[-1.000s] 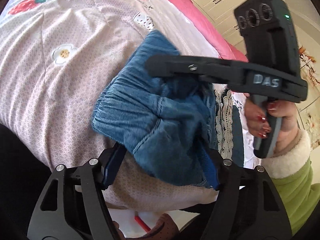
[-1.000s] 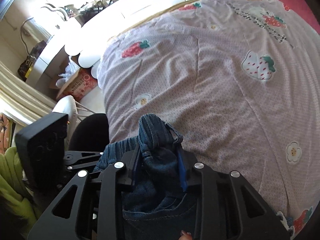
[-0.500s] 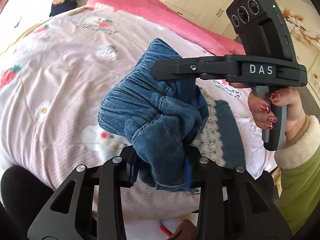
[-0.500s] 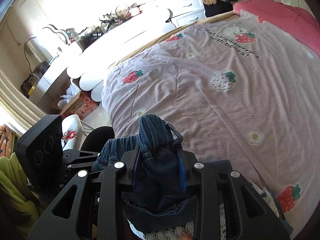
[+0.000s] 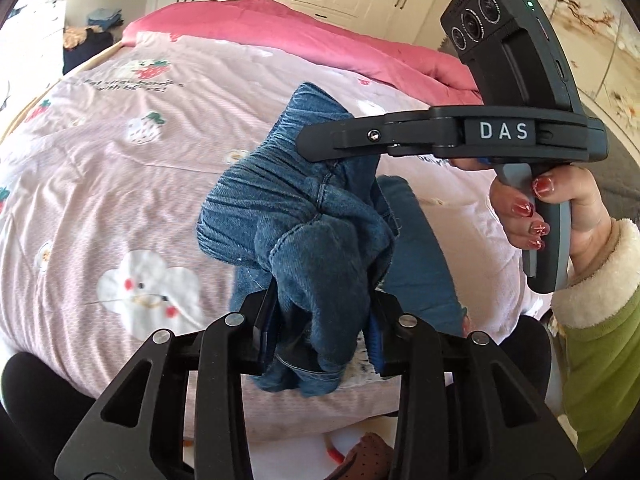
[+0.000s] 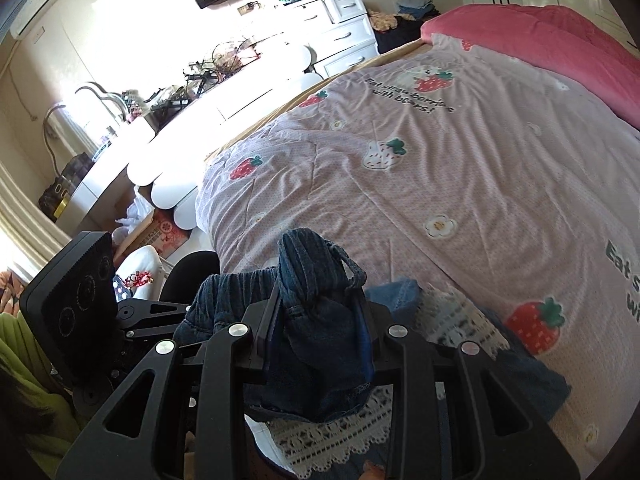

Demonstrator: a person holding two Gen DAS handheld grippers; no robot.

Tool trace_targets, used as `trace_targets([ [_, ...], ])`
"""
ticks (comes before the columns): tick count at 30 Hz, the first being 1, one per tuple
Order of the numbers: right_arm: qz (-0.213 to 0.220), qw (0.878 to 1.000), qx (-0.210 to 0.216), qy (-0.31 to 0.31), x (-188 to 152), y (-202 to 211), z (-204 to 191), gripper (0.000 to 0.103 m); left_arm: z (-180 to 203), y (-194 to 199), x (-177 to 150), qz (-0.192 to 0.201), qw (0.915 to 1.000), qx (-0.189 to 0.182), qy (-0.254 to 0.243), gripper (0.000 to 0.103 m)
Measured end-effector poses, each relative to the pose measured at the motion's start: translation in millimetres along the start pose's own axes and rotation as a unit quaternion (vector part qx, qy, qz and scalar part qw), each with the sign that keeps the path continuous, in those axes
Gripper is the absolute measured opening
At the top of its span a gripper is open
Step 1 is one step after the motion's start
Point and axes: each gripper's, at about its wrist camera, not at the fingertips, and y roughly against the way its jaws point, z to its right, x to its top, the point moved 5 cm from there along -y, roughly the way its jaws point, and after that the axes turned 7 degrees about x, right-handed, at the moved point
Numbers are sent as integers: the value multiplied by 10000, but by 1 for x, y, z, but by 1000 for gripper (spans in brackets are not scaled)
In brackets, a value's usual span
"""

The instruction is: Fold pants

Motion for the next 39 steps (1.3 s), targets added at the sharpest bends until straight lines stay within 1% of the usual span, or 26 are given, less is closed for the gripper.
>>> trace_targets([
  [1, 28, 10000, -3, -37, -4, 4, 3, 29, 6, 4, -2, -4, 10000, 3, -47, 27],
  [9, 148, 9994, -46, -310, -30, 23, 27, 29, 37, -12, -9, -130, 9992, 47, -375, 27],
  [12, 179, 9988, -63, -442, -41, 29, 37, 30, 46, -20, -12, -197, 9989, 57, -428, 27],
  [14, 188, 9984, -93, -534, -48, 32, 43, 33, 51, -25, -14, -205, 9986, 88, -490, 27],
  [16, 203, 9974, -120, -685, -58, 37, 51, 38, 60, -27, -19, -223, 9981, 93, -573, 27],
  [20, 254, 9955, -159, -899, -73, 47, 63, 41, 69, -34, -27, -314, 9975, 73, -633, 28],
  [23, 364, 9939, -165, -1027, -81, 58, 66, 44, 78, -36, -32, -265, 9965, 94, -783, 37],
  [25, 404, 9931, -258, -1068, -86, 66, 67, 51, 86, -35, -34, -241, 9954, 54, -927, 47],
  [26, 404, 9929, -309, -1077, -87, 70, 68, 51, 88, -33, -35, -216, 9951, 19, -964, 49],
  [29, 421, 9913, -441, -1164, -91, 79, 68, 54, 97, -28, -39, -150, 9939, -193, -1076, 62],
  [32, 599, 9896, -573, -1173, -90, 94, 64, 56, 100, -17, -45, -142, 9924, -465, -1134, 62],
  [35, 717, 9898, -659, -1040, -85, 105, 52, 59, 90, 0, -43, -36, 9920, -585, -1117, 65],
  [37, 720, 9909, -681, -914, -81, 106, 42, 59, 71, 17, -38, 179, 9934, -390, -1065, 67],
  [38, 717, 9915, -654, -862, -79, 105, 37, 59, 59, 23, -34, 241, 9947, -216, -974, 67],
  [39, 675, 9926, -611, -802, -78, 101, 31, 59, 49, 26, -30, 247, 9957, -155, -875, 67],
])
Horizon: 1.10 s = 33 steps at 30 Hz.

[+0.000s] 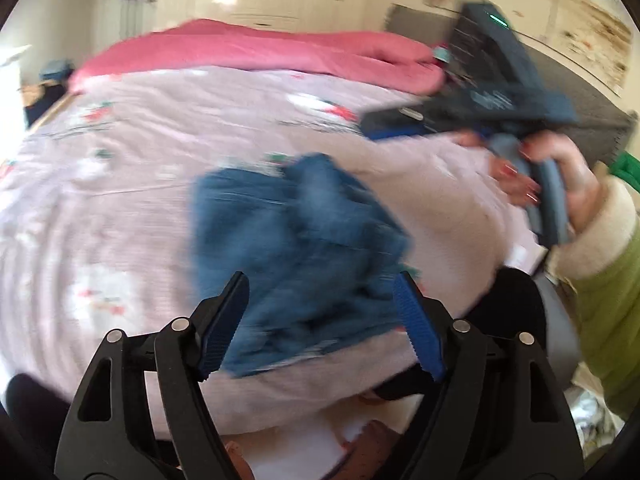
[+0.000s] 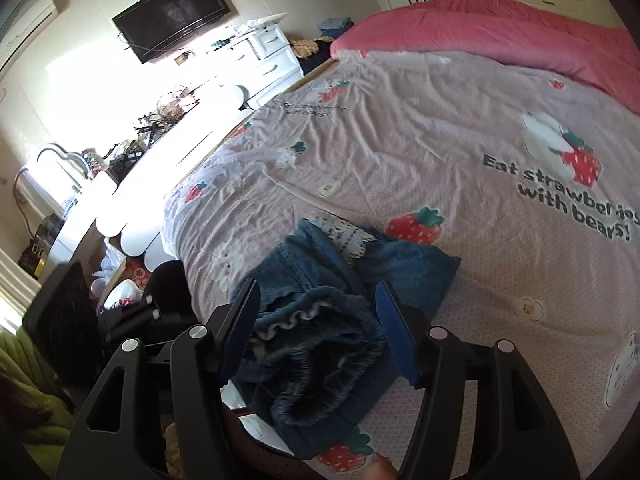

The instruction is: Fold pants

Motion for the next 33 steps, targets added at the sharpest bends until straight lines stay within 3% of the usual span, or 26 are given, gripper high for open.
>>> trace_targets([
  [2, -81, 9998, 94, 129, -2, -7, -14, 59, -20, 4, 3, 23, 9997, 103, 202, 67],
  [5, -243, 9991, 195, 293, -8, -18, -30, 59, -49, 1, -1, -79, 9977, 547, 402, 67],
  [7, -429, 9978, 224, 446, -16, -25, -40, 55, -62, -8, -6, -232, 9963, 606, 563, 67],
  [9, -642, 9957, 138, 660, -29, -29, -47, 42, -70, -15, -9, -329, 9952, 630, 676, 67],
  [11, -827, 9929, 11, 854, -43, -32, -52, 38, -75, -18, -7, -359, 9950, 614, 708, 67],
  [16, -1149, 9858, -510, 1109, -68, -39, -46, 13, -75, -41, 21, -481, 9962, 304, 665, 67],
  [21, -1370, 9811, -852, 1071, -83, -35, -31, 12, -58, -72, 46, -776, 9958, -132, 459, 60],
  [24, -1013, 9847, -724, 1220, -80, -17, -48, 12, -55, -89, 54, -928, 9953, -130, 239, 59],
  [26, -821, 9812, -617, 1632, -78, -9, -72, 13, -56, -97, 57, -1075, 9940, -159, 150, 59],
  [29, -754, 9697, -482, 2275, -78, -21, -110, 22, -58, -105, 61, -1220, 9925, -115, -41, 59],
  [31, -908, 9543, -535, 2798, -83, -43, -130, 34, -63, -108, 64, -1261, 9919, -120, -39, 59],
  [33, -1160, 9352, -808, 3247, -89, -70, -139, 34, -67, -112, 63, -1321, 9912, -104, -4, 59],
])
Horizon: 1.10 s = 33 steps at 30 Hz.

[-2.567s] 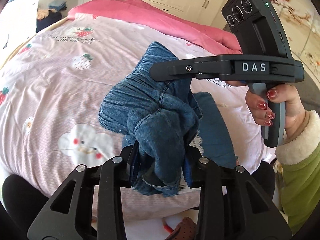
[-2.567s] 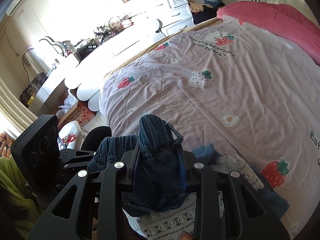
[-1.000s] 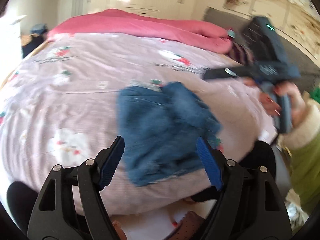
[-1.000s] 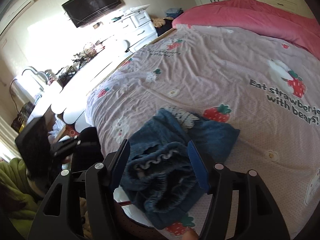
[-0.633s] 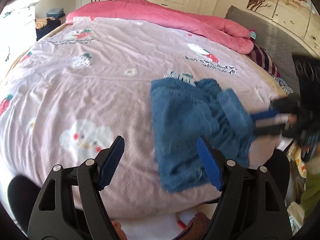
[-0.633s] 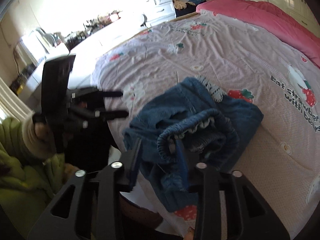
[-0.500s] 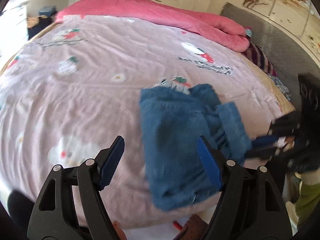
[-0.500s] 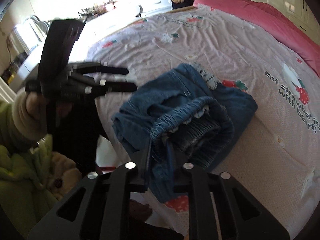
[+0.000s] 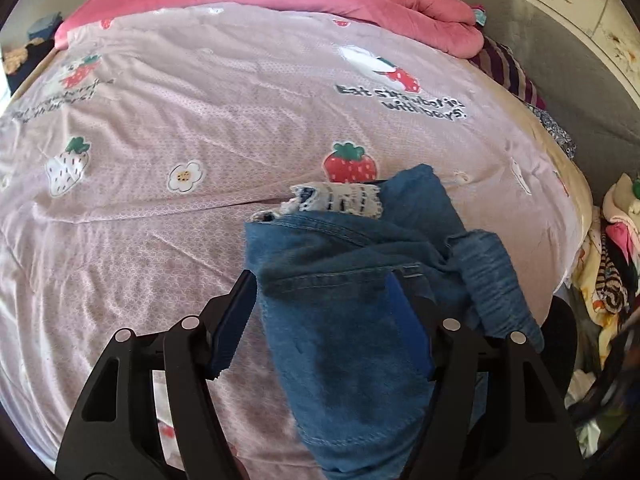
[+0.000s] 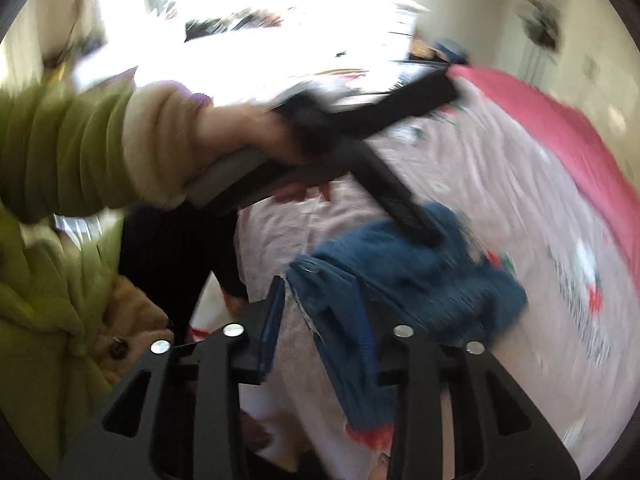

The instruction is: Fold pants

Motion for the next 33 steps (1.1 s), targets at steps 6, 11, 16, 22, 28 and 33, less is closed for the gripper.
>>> trace_targets([
  [6, -242, 9960, -322, 793, 13, -39, -3, 35, 4, -6, -6, 2, 10000, -47, -56, 59],
  [11, -651, 9888, -519, 1237, 3, -68, 0, 29, 4, -13, -6, 0, 10000, -52, -31, 59],
  [16, -588, 9882, -315, 1380, -12, -66, -14, 8, 4, -21, -6, -27, 9999, -97, 71, 59],
  [22, -548, 9933, -134, 1006, -29, -50, -12, 7, 5, -23, -6, -27, 9999, -106, 113, 59],
  [28, -3, 9965, -235, 798, -12, -38, -22, 15, 7, -24, -6, -47, 10000, -48, 71, 60],
  [33, 5, 9889, -513, 1397, 8, -50, -38, 29, 7, -24, -5, -63, 10000, -55, 11, 60],
])
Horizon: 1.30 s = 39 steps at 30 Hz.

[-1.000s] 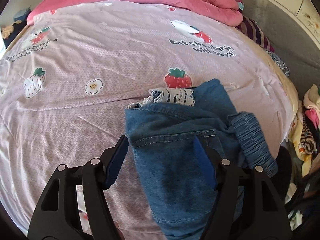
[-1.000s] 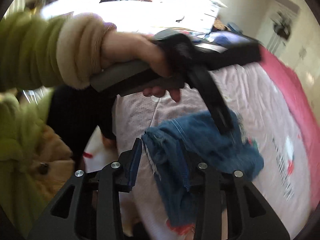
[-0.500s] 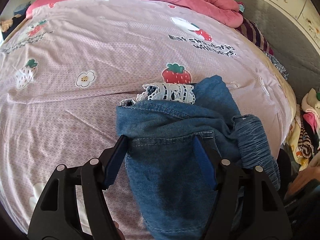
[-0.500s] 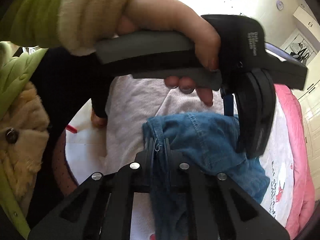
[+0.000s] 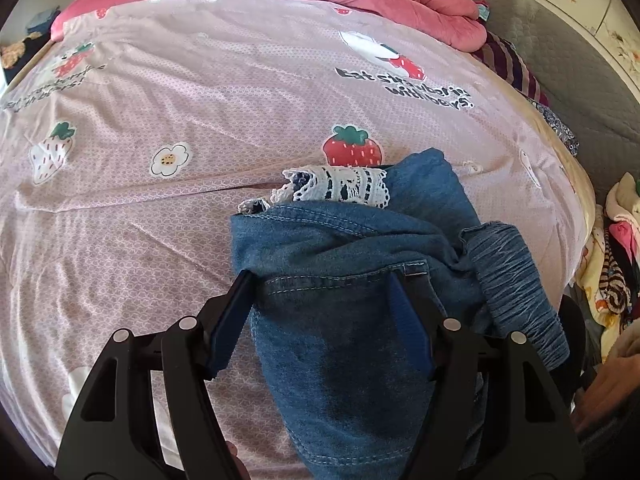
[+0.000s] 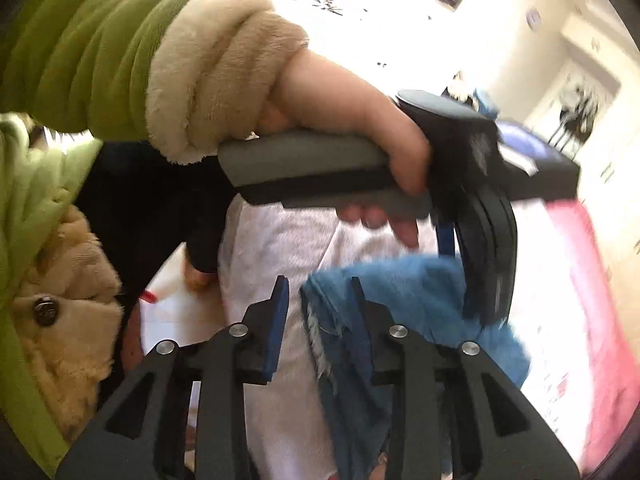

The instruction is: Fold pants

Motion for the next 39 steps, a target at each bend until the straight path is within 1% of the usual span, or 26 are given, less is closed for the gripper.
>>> trace_targets([
  [1, -60, 9999, -85, 99, 2, -4, -1, 29, 0, 0, 0, -6, 10000, 1, -2, 60],
  [3, -317, 9983, -308, 391, 6, -17, -2, 29, 0, 0, -1, -2, 10000, 2, -25, 60],
  [5, -553, 9963, -455, 467, 7, -30, 5, 26, 0, 0, -2, 1, 10000, 1, -43, 60],
  [6, -733, 9956, -437, 378, 7, -38, 8, 21, -1, 0, -1, 10, 10000, -18, -32, 60],
  [7, -821, 9953, -353, 376, 5, -43, 8, 13, -1, 0, -1, 21, 10000, -36, -8, 60],
  [9, -891, 9953, -184, 341, -1, -46, 4, 6, -2, 0, -1, 12, 10000, -70, 2, 60],
  [11, -874, 9961, -88, 76, -6, -46, 3, 4, -3, -1, -1, 7, 10000, -81, -10, 60],
  [17, -493, 9976, 157, -451, -17, -16, 3, 4, -1, -3, -2, 40, 10000, -44, -3, 62],
  [18, -496, 9976, 174, -443, -16, -18, 0, 4, -1, -4, -2, 36, 10000, -27, 1, 62],
  [19, -505, 9974, 245, -463, -17, -16, -3, 0, 0, -5, -2, 42, 10000, -4, -3, 62],
  [20, -534, 9960, 464, -549, -20, -17, -7, 0, 1, -6, -1, 59, 10000, 28, -16, 62],
  [21, -534, 9951, 582, -596, -23, -18, -15, 0, 1, -6, -1, 89, 9999, 76, -38, 62],
  [23, -630, 9952, 509, -552, -28, -20, -26, 0, 1, -7, -1, 98, 9999, 77, -5, 62],
  [24, -570, 9950, 474, -673, -29, -16, -27, 0, 1, -5, -2, 125, 9999, 75, 14, 62],
  [25, -393, 9933, 524, -947, -29, -8, -24, 0, 0, -3, -2, 154, 9999, 75, 15, 62],
  [26, -56, 9879, 639, -1414, -28, 5, -15, 0, 0, 0, -3, 194, 9998, 75, 21, 62],
  [27, 176, 9829, 676, -1706, -28, 16, -10, 0, 0, 5, -4, 241, 9997, 76, 47, 62],
  [29, 554, 9717, 647, -2202, -30, 35, 2, 0, -1, 13, -7, 331, 9994, 93, 89, 62],
  [30, 776, 9642, 602, -2464, -31, 48, 11, 0, -1, 17, -8, 387, 9991, 118, 93, 62],
  [32, 1127, 9503, 507, -2858, -34, 69, 22, 0, 0, 28, -11, 507, 9985, 196, 99, 62],
  [33, 1243, 9454, 471, -2977, -34, 79, 27, 1, 1, 32, -12, 549, 9982, 207, 106, 62],
  [35, 1393, 9394, 268, -3120, -36, 98, 33, 2, 2, 45, -15, 691, 9972, 261, 114, 63],
  [36, 1438, 9372, 203, -3172, -37, 102, 36, 8, 2, 50, -16, 755, 9966, 305, 112, 64],
  [37, 1484, 9343, 121, -3239, -38, 107, 38, 19, 2, 56, -17, 834, 9958, 371, 120, 64],
  [38, 1523, 9314, 38, -3306, -39, 112, 42, 26, 2, 63, -18, 893, 9951, 399, 150, 64],
  [39, 1584, 9270, -3, -3399, -41, 117, 45, 39, 2, 67, -19, 938, 9947, 389, 170, 65],
])
